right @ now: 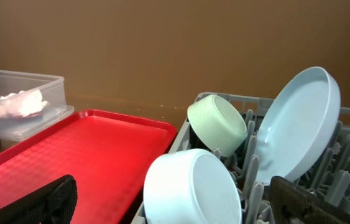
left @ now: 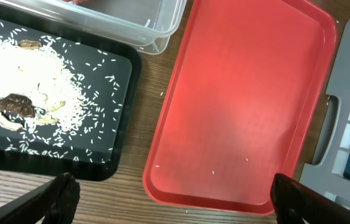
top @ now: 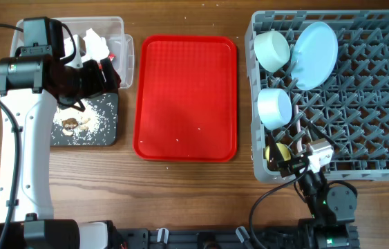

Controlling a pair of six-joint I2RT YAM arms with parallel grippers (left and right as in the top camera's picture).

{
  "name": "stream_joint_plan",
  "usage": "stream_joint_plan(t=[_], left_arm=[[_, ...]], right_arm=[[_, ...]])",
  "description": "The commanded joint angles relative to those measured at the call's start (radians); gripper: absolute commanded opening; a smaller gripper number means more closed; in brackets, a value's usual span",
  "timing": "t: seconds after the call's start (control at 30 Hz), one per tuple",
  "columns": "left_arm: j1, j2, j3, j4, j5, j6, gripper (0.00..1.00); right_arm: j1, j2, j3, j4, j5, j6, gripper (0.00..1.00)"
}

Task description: Sort waste into correct bins and load items into the dishwasher rack

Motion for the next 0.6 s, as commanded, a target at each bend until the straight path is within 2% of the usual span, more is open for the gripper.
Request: stream_joint_plan(t=[0.0, 0.33, 0.43, 0.5, 0.53, 0.57], left_arm=[[0.005, -0.001, 0.005, 0.003, 0.001, 0.002, 1.0], [0.005, -0.007, 0.005, 0.004, 0.001, 0.002, 1.0], [0.001, -0.101, -0.002, 0.036, -0.051, 0.013, 1.0], [-0.03, -0.209, -0.077, 0.193, -0.051, 0.018, 1.0], [-0.067, -0.305, -0.195, 0.364, -0.051, 0.05, 1.0], [-0.089, -0.376, -0.292, 0.471, -0.051, 0.063, 1.0]], right_arm=[[0.005, -0.014, -0.003, 0.002, 0.023, -0.005, 1.0], [0.005, -0.014, -0.003, 0.002, 0.023, -0.005, 0.99], [0.005, -0.014, -0.003, 0.002, 0.023, -0.005, 1.0], [0.005, -0.014, -0.003, 0.002, 0.023, -0.005, 1.0], [0.005, -0.014, -0.003, 0.002, 0.023, -0.005, 1.0], [0.005, -0.014, -0.003, 0.002, 0.023, -0.005, 1.0]])
